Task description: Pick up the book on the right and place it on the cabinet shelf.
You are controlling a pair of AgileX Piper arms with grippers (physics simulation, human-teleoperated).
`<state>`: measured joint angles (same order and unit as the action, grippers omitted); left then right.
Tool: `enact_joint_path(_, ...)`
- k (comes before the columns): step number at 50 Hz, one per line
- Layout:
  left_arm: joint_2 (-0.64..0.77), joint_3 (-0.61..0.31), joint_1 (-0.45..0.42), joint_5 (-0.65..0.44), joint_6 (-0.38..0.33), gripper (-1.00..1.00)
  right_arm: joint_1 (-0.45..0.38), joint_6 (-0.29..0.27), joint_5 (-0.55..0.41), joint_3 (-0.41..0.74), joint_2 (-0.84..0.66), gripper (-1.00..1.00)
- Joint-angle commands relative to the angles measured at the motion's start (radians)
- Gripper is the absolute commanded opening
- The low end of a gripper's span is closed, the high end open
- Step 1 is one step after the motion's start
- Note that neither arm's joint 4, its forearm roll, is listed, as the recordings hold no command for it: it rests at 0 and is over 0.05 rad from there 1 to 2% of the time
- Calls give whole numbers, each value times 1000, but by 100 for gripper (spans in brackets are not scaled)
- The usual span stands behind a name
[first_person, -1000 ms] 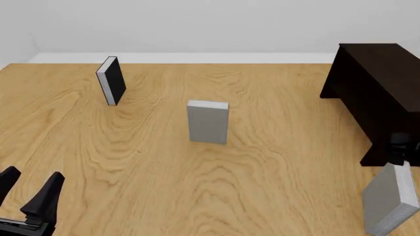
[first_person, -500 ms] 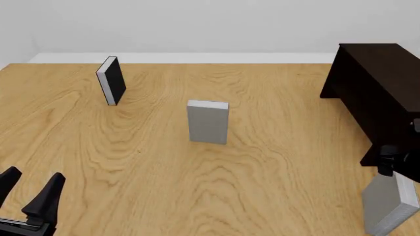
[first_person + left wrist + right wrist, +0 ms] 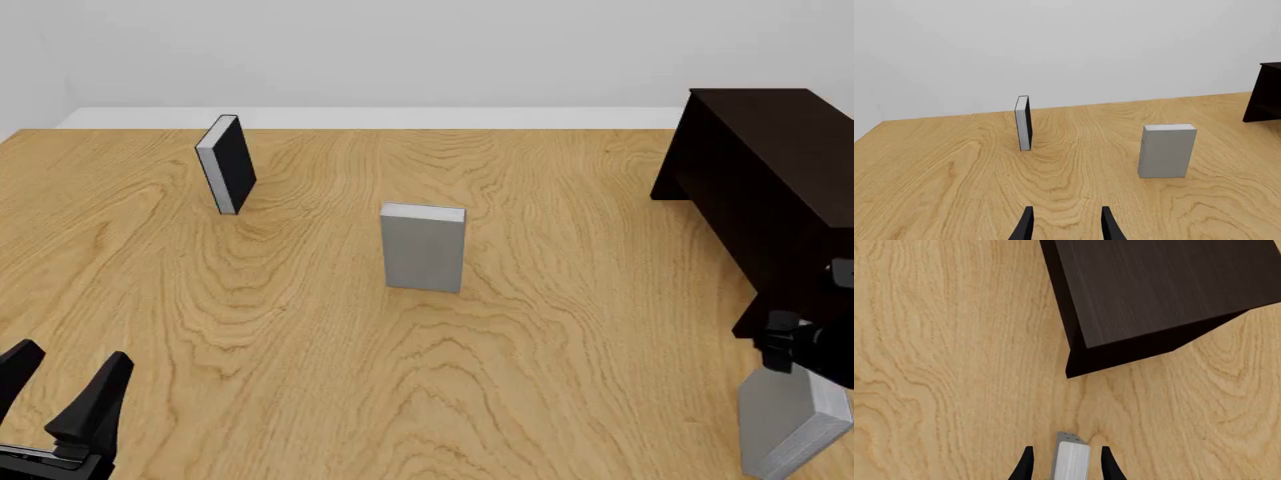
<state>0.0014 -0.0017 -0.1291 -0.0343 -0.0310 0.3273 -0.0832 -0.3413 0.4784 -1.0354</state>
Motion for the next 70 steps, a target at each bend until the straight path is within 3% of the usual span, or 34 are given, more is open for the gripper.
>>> enact_joint_path(1, 0, 0, -1, -1, 0, 100, 2, 5, 21, -16, -9, 100)
enact_joint_path(9, 0, 0, -1, -2, 0, 100, 5, -3, 22, -15, -4, 100)
enact_joint_path(10, 0, 0, -1, -2, 1, 100, 13, -17, 21, -13, 5, -100)
enact_joint_path(19, 0, 0, -2, 0, 1, 100, 4, -22, -3, -1, 29, -100)
enact_joint_path(29, 0, 1, -8, -1, 8, 100, -21, -29, -122, 44, 120, -100)
enact_joint_path(39, 1, 0, -13, 0, 13, 100, -145, -9, -265, 82, 235, -100)
enact_joint_path(52, 1, 0, -17, -1, 13, 100, -233, 41, -372, 139, 310, -100)
enact_joint_path(65, 2, 0, -14, -1, 15, 100, -333, 54, -401, 242, 308, -100)
enact_joint_path(70, 1, -1, -15, -1, 15, 100, -375, 30, -378, 273, 295, -100)
